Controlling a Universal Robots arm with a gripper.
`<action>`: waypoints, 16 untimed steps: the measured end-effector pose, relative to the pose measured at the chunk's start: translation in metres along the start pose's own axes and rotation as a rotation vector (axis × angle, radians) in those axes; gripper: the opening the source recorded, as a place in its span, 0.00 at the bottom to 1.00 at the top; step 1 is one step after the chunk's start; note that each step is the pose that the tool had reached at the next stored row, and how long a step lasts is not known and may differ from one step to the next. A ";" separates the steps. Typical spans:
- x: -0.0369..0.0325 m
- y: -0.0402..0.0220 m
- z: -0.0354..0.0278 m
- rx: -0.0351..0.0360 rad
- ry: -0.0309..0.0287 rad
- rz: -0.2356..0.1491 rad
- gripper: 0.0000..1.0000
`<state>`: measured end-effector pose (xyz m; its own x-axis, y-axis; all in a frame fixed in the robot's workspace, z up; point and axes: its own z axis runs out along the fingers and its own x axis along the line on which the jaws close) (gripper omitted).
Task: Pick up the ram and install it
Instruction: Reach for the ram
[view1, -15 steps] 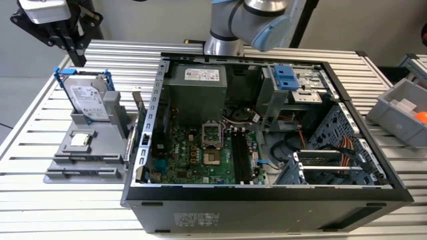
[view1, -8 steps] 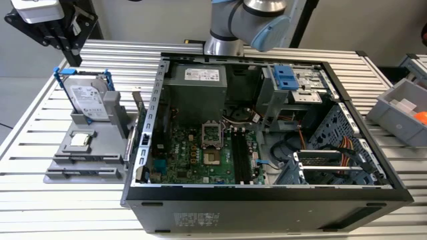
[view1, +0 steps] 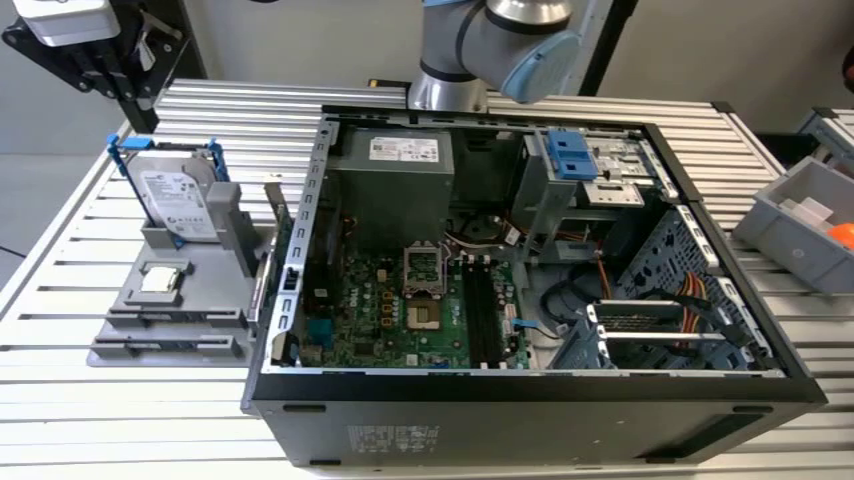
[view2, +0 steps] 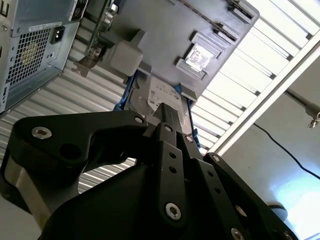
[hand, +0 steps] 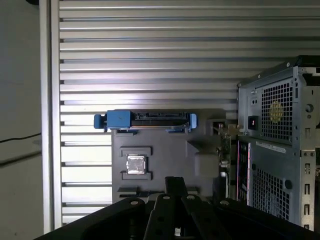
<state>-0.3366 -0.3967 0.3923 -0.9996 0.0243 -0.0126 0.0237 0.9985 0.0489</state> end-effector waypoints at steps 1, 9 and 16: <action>0.0000 0.0000 0.0000 0.0000 0.0000 0.000 0.00; 0.0002 -0.0022 0.0000 0.0001 0.0001 0.000 0.00; 0.0017 -0.0134 -0.0003 0.0000 0.0000 0.000 0.00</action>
<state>-0.3387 -0.4101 0.3920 -0.9996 0.0243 -0.0126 0.0237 0.9985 0.0489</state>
